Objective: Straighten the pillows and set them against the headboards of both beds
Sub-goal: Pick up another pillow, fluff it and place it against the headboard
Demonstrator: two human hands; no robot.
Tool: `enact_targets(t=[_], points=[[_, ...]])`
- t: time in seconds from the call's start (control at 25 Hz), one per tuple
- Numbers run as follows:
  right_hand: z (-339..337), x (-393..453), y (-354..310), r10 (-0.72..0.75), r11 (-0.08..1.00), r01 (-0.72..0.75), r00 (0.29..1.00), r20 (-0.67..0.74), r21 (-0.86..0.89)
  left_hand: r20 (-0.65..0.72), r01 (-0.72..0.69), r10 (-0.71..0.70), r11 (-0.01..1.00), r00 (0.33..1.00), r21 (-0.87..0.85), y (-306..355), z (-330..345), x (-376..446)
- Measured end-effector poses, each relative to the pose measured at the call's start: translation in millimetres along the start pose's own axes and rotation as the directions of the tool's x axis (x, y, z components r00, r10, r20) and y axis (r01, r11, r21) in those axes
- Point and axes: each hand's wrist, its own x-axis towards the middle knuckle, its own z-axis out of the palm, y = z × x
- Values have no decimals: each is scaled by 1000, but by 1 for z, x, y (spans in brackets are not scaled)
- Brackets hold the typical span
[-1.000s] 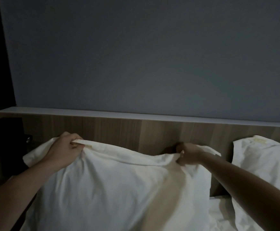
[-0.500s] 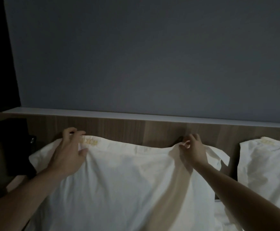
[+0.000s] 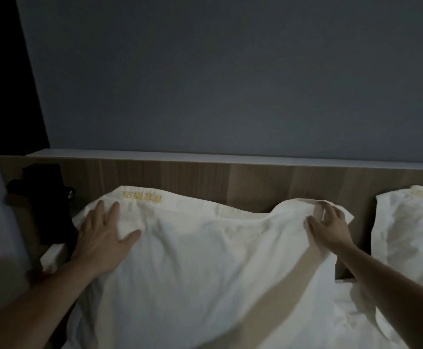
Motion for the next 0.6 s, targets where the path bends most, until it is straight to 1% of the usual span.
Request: enact_targets(t=[0.16, 0.24, 0.28, 0.36, 0.4, 0.44, 0.48, 0.52, 0.56, 0.6], points=[[-15, 22, 1, 113, 993, -114, 993, 35, 9, 108, -16, 7, 996, 994, 85, -4, -12, 16], [-19, 17, -1, 61, 998, -63, 996, 71, 31, 58, -40, 33, 993, 998, 113, 0, -17, 16], [-18, 9, 0, 17, 999, -19, 998, 57, 39, 14, -57, 56, 991, 998, 120, 4, -18, 12], [-10, -15, 9, -47, 998, 49, 998, -34, 41, -92, -152, 163, 981, 982, 117, 9, -10, -4], [-4, -32, 17, -43, 997, 47, 997, -71, 54, -132, -219, 235, 968, 963, 125, 12, -2, -17], [3, -48, 25, -22, 997, 28, 997, -79, 78, -131, -283, 303, 947, 944, 149, 14, 7, -30], [10, -64, 33, 8, 994, -3, 999, -51, 106, -87, -331, 350, 927, 933, 176, 15, 17, -42], [18, -79, 39, 38, 992, -37, 999, -3, 123, -30, -354, 366, 916, 930, 189, 14, 25, -50], [25, -92, 43, 58, 989, -63, 998, 39, 135, 24, -351, 353, 917, 935, 189, 13, 31, -55], [30, -103, 47, 67, 986, -76, 996, 63, 150, 49, -336, 332, 923, 942, 186, 12, 35, -58]])
